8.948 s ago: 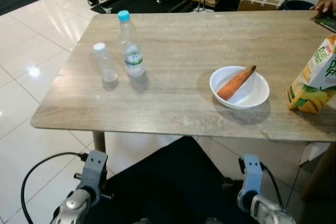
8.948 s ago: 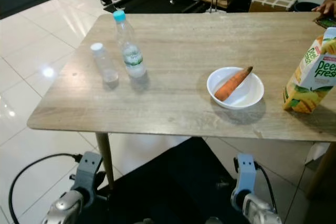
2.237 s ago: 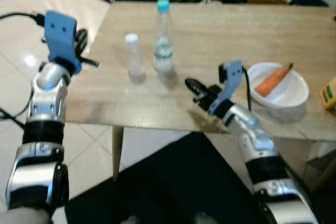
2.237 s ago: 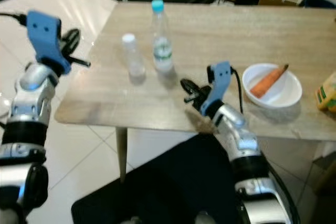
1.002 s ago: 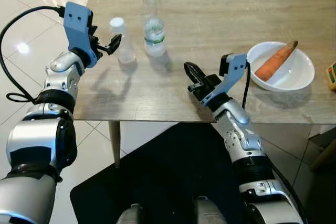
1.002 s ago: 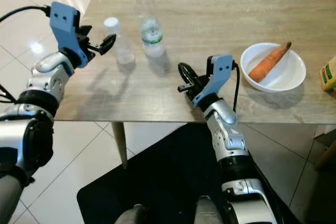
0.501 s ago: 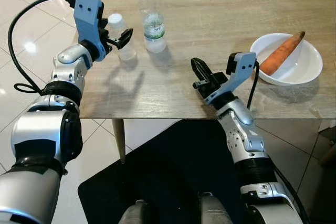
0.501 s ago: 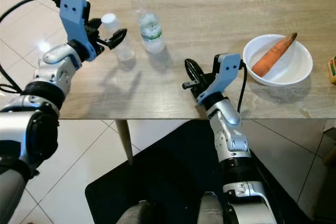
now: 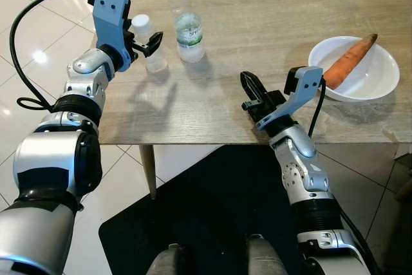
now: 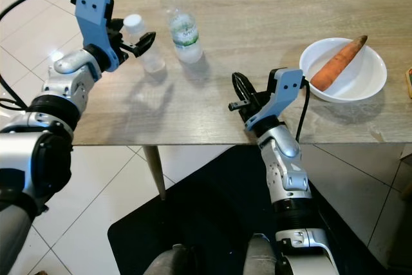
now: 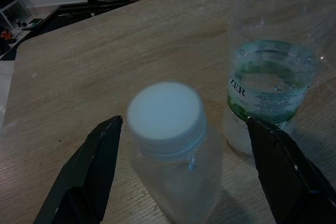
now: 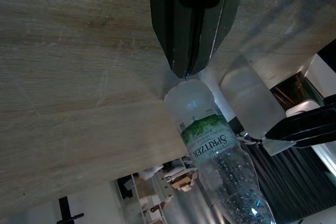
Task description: Restocking fridge
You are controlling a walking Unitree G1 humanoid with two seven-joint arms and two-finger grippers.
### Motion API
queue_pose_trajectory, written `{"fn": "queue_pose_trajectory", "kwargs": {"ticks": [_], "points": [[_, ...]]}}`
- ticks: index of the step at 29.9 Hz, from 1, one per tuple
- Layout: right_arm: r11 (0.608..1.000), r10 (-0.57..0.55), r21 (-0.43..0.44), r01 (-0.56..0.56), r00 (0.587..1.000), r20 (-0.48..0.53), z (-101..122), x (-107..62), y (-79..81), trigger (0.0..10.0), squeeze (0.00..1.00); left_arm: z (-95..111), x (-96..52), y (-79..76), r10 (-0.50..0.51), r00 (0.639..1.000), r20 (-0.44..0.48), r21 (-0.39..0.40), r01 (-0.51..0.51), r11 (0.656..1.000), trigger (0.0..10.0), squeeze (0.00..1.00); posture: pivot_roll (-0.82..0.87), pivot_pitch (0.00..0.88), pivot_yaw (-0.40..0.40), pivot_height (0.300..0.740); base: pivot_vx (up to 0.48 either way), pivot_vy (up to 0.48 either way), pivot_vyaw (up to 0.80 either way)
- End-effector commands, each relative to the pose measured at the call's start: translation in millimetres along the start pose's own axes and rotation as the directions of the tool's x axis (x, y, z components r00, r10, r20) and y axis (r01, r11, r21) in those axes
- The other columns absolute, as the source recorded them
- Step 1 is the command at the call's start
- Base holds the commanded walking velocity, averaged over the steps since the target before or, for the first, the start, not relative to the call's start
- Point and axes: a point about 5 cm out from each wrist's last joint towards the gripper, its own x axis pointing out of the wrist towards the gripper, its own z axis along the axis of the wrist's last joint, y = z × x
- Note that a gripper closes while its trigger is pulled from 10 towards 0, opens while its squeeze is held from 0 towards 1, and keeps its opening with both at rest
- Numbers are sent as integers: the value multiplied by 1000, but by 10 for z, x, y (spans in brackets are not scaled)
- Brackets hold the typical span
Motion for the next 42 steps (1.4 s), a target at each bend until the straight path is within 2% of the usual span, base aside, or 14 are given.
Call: {"fn": "queue_pose_trajectory", "kwargs": {"ticks": [1,7,8,10,12,13,14,16,17,27,34,37,40,42], "points": [[1000,11,9,-11,1000,-13,-49,-23,51,10000,0,-19,-30,54,15,1000,-22,4,-15,1000,10000,0,-216,324,149,725,0,0,0],[1000,14,11,-14,1000,-10,-49,-20,62,10000,0,-15,-36,74,26,999,-24,4,-26,1000,10000,0,-219,326,151,725,0,0,0],[1000,14,10,-14,1000,-10,-47,-25,62,10000,0,-12,-40,86,34,999,-25,3,-34,999,6314,0,-221,325,152,725,0,0,0],[1000,14,9,-13,1000,-9,-46,-29,62,10000,0,-10,-43,94,39,999,-26,1,-39,999,6314,0,-221,325,152,725,0,0,0],[1000,12,7,-12,1000,-10,-44,-35,59,10000,0,-5,-47,110,49,998,-27,1,-49,999,1647,0,-223,326,154,725,0,0,0],[1000,12,7,-12,1000,-10,-44,-36,59,10000,0,-3,-49,116,53,998,-27,0,-53,999,1412,0,-223,326,154,725,0,0,0],[1000,12,7,-12,1000,-11,-46,-38,60,10000,0,1,-49,121,56,998,-27,-1,-56,998,549,0,-224,326,154,725,0,0,0],[1000,12,7,-12,1000,-11,-46,-38,60,10000,0,1,-49,121,56,998,-27,-1,-56,998,549,0,-224,326,154,725,0,0,0],[1000,12,6,-12,1000,-11,-47,-38,61,10000,0,4,-49,123,58,998,-26,-1,-58,998,0,0,-224,326,154,725,0,0,0],[1000,14,5,-14,1000,-12,-48,-29,53,10000,0,9,-52,125,50,999,-19,-9,-50,999,0,0,-221,324,152,725,0,0,0],[1000,18,4,-18,1000,-6,-38,-19,58,10000,0,16,-49,88,-3,1000,3,-24,3,1000,0,0,-219,318,150,725,0,0,0],[1000,22,4,-22,1000,-8,-44,-14,54,10000,0,6,-45,56,-35,999,13,-40,36,999,0,0,-216,310,146,725,0,0,0],[998,55,6,-55,998,-28,-66,4,57,10000,0,-47,-39,-72,-157,987,45,-81,160,984,0,0,-209,286,126,725,0,0,0],[998,65,6,-65,997,-35,-73,9,59,10000,0,-59,-39,-106,-191,980,53,-89,195,977,0,0,-208,284,124,725,0,0,0]]}}
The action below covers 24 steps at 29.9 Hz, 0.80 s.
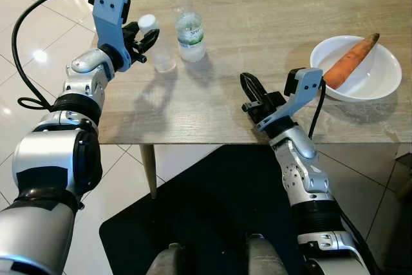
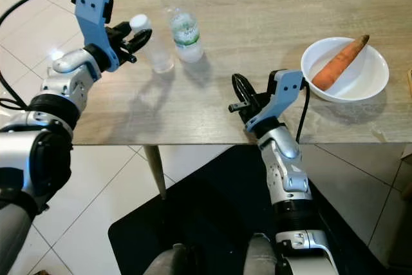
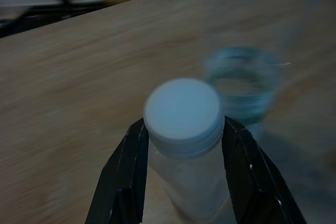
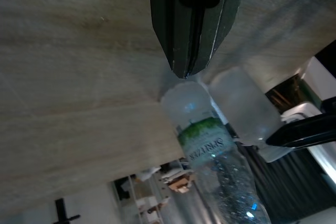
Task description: Restocking fridge
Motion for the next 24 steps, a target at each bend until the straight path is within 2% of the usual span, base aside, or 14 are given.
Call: {"fn": "queue_pose_trajectory", "kwargs": {"ticks": [1,2,6,10,18,24], "points": [[1000,29,13,-29,999,-35,-85,-3,45,10000,0,-70,-21,-41,-42,999,12,-27,42,999,0,0,-208,284,124,725,0,0,0],[999,45,17,-44,998,-42,-96,12,61,10000,0,-115,-28,-127,-147,989,26,-30,148,989,0,0,-206,272,118,725,0,0,0],[999,49,21,-48,998,-44,-108,25,69,10000,0,-154,-52,-176,-215,976,36,-27,216,976,0,0,-199,260,115,725,0,0,0],[998,54,30,-53,998,-45,-130,51,84,10000,0,-305,-167,-214,-297,955,-2,16,297,955,0,0,-187,237,109,725,0,0,0],[999,46,12,-46,999,-28,-135,69,60,10000,0,-452,-311,-220,-354,934,-46,16,355,935,0,0,-161,191,95,725,0,0,0],[999,31,-35,-30,999,9,-117,78,43,10000,0,-498,-382,-202,-318,948,-25,-10,318,948,0,0,-152,159,90,725,0,0,0]]}}
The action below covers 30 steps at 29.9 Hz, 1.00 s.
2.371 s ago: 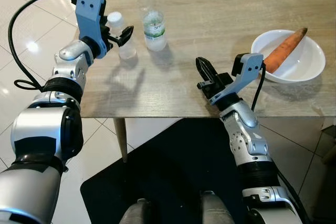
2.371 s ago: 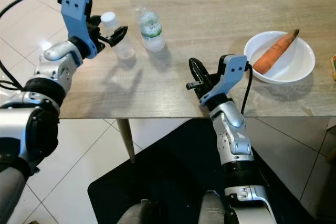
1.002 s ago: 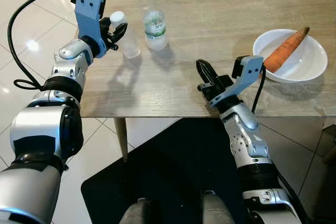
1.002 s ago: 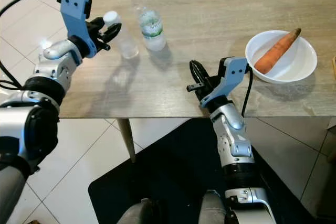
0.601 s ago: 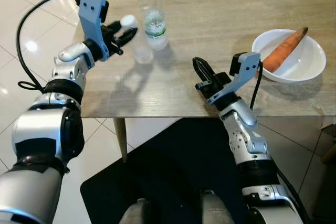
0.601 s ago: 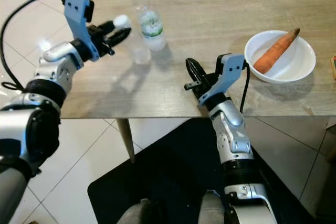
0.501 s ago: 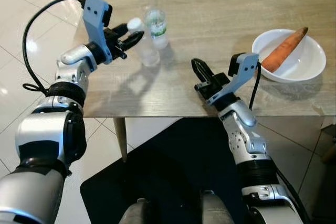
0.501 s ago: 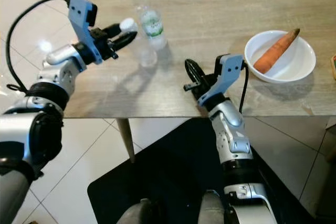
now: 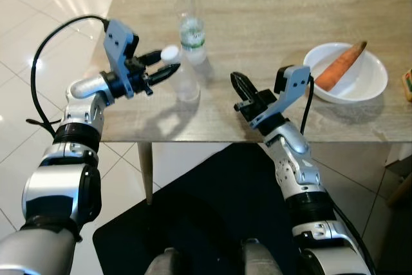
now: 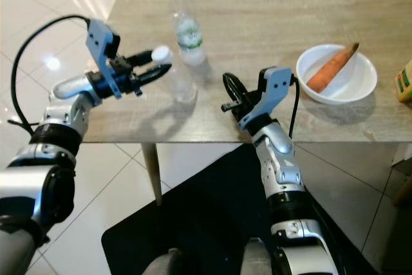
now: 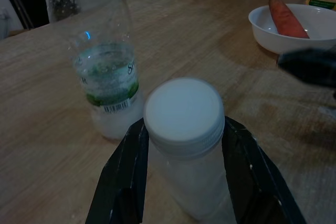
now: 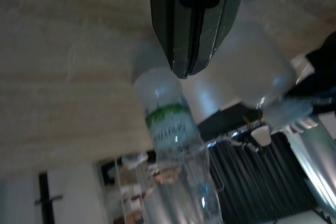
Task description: Restocking fridge
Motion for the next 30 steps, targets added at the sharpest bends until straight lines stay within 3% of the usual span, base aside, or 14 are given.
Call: {"fn": "queue_pose_trajectory", "kwargs": {"ticks": [1,5,10,18,30], "points": [[1000,0,-12,0,1000,1,-44,-8,37,10000,0,-135,-100,-5,20,999,-47,-42,-22,999,0,0,-149,150,88,725,0,0,0],[1000,-6,-10,6,1000,25,-31,-10,39,10000,0,-151,-114,-14,32,998,-45,-50,-34,998,0,0,-146,141,87,725,0,0,0],[998,-63,25,60,990,127,33,-38,13,10000,0,-229,-125,-66,66,996,-60,-82,-71,994,0,0,-132,116,88,725,0,0,0],[997,-71,29,68,991,117,-49,-70,4,10000,0,-262,-75,-138,70,994,-78,-96,-78,992,0,0,-128,92,88,725,0,0,0],[999,-19,-40,22,996,88,-56,-50,-10,10000,0,-279,9,-191,83,992,-98,-102,-93,990,0,0,-134,70,74,725,0,0,0]]}}
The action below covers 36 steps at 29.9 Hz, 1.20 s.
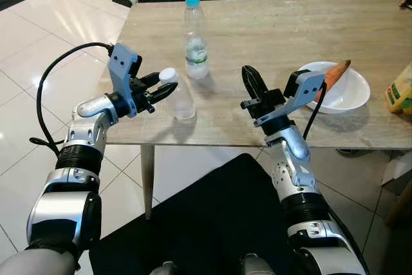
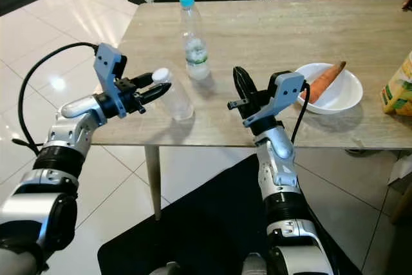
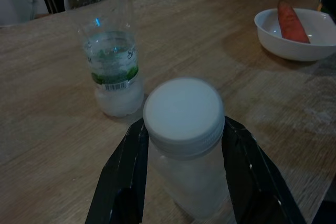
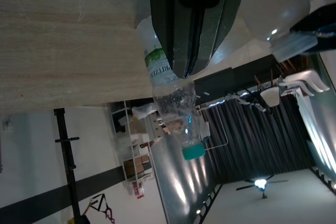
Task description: Restocking fridge
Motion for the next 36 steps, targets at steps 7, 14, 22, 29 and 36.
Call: {"fn": "queue_pose_trajectory", "kwargs": {"ticks": [7,14,22,29,36], "points": [[999,28,-19,-28,1000,-4,-27,-1,38,10000,0,6,44,-25,24,1000,-1,13,-24,1000,627,0,-134,69,74,725,0,0,0],[999,30,-16,-30,1000,-8,-48,-17,53,10000,0,15,58,-28,28,1000,-6,25,-28,999,8039,0,-136,70,75,725,0,0,0],[999,39,-13,-39,999,-3,-52,-10,76,10000,0,-18,59,-41,37,999,-20,36,-36,999,10000,0,-137,73,72,725,0,0,0],[999,47,-12,-47,999,-4,-55,-3,85,10000,0,-21,49,-23,48,999,-25,42,-47,998,10000,0,-137,73,72,725,0,0,0],[999,52,-14,-52,998,-19,-84,-13,94,10000,0,-59,36,-15,53,998,-42,37,-52,998,10000,0,-137,75,72,725,0,0,0]]}}
